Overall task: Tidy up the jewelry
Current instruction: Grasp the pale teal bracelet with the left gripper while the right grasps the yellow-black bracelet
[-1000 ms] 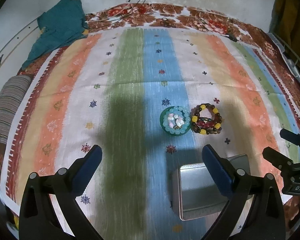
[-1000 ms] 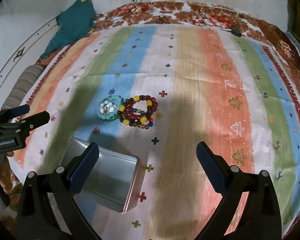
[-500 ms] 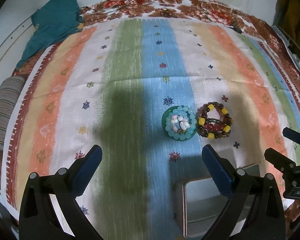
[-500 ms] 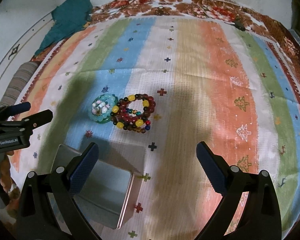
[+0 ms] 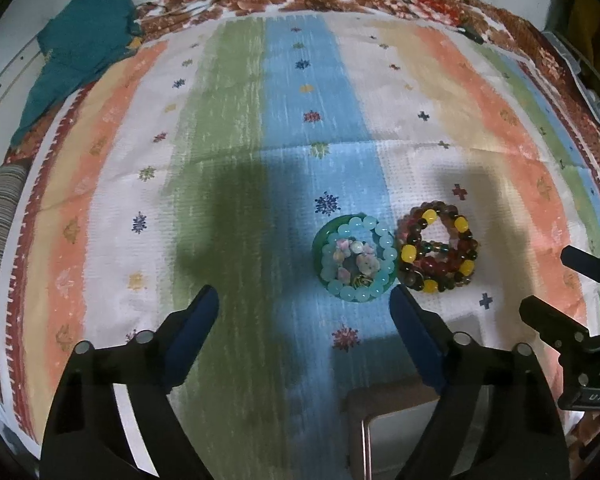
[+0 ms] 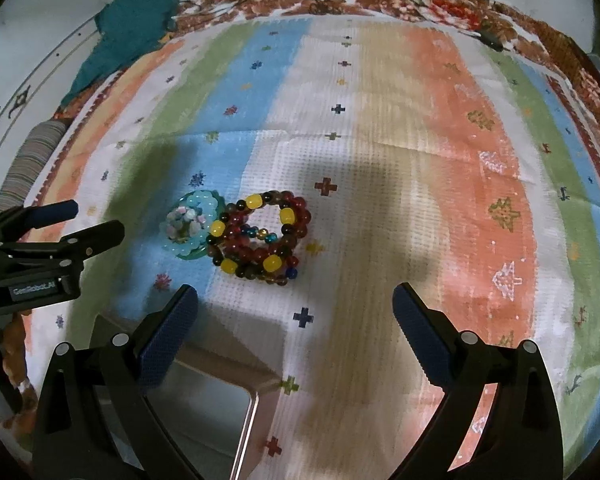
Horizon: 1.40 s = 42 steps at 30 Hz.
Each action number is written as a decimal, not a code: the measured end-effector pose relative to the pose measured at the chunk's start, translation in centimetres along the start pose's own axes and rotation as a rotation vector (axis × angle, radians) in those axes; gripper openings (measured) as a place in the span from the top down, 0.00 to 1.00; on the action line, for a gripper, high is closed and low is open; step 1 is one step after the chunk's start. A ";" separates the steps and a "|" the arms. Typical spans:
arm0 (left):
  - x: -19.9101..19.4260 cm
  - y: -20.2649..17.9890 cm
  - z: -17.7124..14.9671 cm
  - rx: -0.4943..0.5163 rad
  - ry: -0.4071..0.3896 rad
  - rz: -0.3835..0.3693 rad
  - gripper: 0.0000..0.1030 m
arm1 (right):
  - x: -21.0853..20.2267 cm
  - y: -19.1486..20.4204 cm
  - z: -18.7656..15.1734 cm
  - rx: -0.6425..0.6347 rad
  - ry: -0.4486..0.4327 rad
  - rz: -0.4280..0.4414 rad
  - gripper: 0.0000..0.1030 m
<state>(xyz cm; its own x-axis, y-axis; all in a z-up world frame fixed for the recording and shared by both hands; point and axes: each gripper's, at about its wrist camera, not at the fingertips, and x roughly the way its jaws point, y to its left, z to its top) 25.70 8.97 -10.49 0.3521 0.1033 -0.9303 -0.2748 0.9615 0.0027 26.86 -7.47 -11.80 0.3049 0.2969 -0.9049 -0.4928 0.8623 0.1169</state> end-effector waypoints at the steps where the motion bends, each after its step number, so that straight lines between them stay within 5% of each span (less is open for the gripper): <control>1: 0.3 0.1 0.1 -0.003 0.004 -0.001 0.22 | 0.3 0.0 0.1 -0.001 0.004 0.000 0.04; 9: 2.0 0.0 1.3 -0.004 0.034 -0.034 0.33 | 2.1 -0.1 1.0 0.001 0.028 -0.009 0.05; 12: 2.7 -0.3 1.8 0.007 0.045 -0.047 0.38 | 3.1 -0.1 1.4 0.003 0.048 -0.015 0.14; 18: 4.0 -0.6 2.2 0.024 0.072 -0.062 0.50 | 4.6 -0.2 1.9 0.006 0.066 -0.023 0.16; 33: 6.2 -1.9 2.8 0.066 0.115 -0.094 0.79 | 6.6 0.0 3.0 -0.004 0.109 0.001 0.56; 39: 7.0 -2.0 2.7 0.076 0.114 -0.074 0.80 | 7.0 0.2 3.1 0.006 0.115 0.024 0.66; 42: 7.0 -1.9 3.0 0.079 0.102 -0.056 0.92 | 7.2 0.2 3.1 0.009 0.120 0.046 0.74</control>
<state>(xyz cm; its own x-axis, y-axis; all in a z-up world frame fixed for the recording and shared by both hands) 31.37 8.63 -15.92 0.2715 0.0260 -0.9621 -0.1841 0.9826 -0.0254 31.48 -3.89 -17.02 0.1817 0.2855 -0.9410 -0.4965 0.8526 0.1628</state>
